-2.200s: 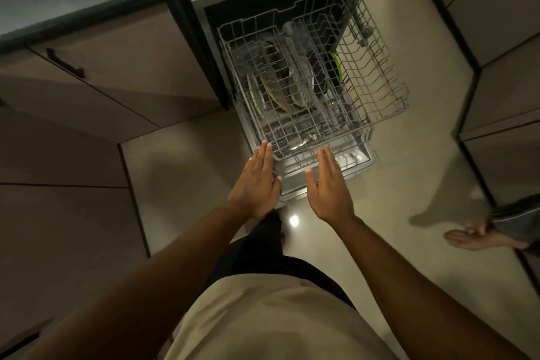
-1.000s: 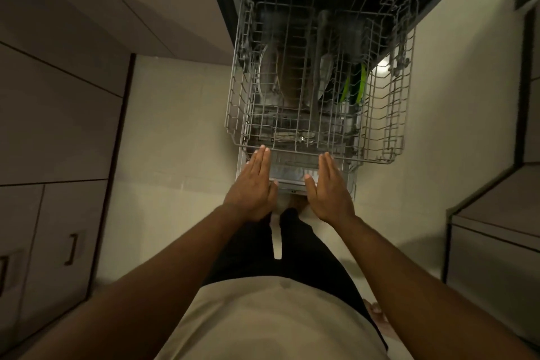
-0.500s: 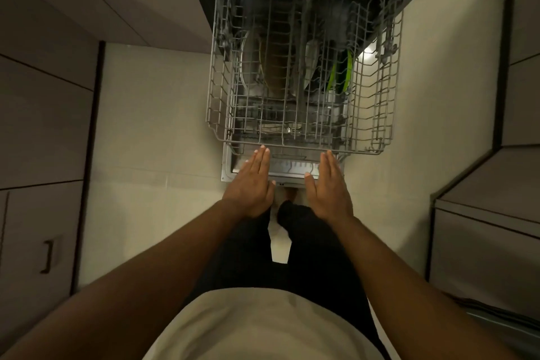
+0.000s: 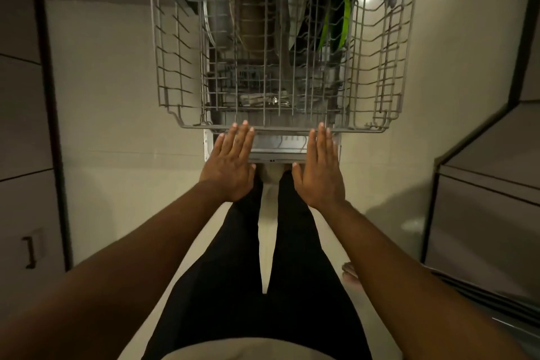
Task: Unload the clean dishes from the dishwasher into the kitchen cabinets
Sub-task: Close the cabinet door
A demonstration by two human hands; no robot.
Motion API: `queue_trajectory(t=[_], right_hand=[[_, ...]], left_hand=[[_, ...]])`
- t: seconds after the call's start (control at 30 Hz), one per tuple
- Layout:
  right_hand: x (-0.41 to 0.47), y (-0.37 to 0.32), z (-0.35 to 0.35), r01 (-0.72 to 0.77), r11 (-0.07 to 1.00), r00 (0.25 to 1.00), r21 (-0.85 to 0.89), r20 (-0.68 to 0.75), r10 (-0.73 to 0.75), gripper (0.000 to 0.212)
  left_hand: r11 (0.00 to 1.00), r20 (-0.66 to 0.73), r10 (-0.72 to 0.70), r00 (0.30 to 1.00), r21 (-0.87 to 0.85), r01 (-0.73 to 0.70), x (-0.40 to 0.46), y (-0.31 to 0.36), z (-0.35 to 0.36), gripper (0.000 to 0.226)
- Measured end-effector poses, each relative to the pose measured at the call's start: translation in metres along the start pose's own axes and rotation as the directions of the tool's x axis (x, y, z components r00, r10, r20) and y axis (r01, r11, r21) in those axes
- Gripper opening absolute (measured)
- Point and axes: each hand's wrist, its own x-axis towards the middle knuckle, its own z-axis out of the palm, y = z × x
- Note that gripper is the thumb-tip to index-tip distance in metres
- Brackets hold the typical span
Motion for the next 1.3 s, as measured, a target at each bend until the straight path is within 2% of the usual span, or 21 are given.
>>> queue_trajectory(t=[0.27, 0.67, 1.03, 1.3], right_hand=[[0.012, 0.009, 0.022, 0.026, 0.996, 0.999, -0.084, 0.037, -0.023, 0.089], [0.022, 0.016, 0.031, 0.043, 0.985, 0.999, -0.169, 0.035, -0.038, 0.089], [0.032, 0.013, 0.040, 0.040, 0.992, 0.998, -0.117, -0.033, -0.044, 0.097], [0.070, 0.017, 0.026, 0.068, 0.991, 0.996, -0.118, -0.055, -0.075, 0.092]], left_hand=[[0.999, -0.012, -0.028, 1.000, 0.017, 0.028, 0.010, 0.000, 0.016, 0.077], [0.997, -0.047, -0.054, 0.997, 0.054, 0.057, 0.017, -0.002, 0.030, 0.081], [0.984, -0.097, 0.011, 0.995, 0.176, 0.007, 0.027, -0.019, 0.029, 0.079], [0.988, -0.098, -0.008, 0.995, 0.156, 0.023, 0.058, -0.029, 0.004, 0.074]])
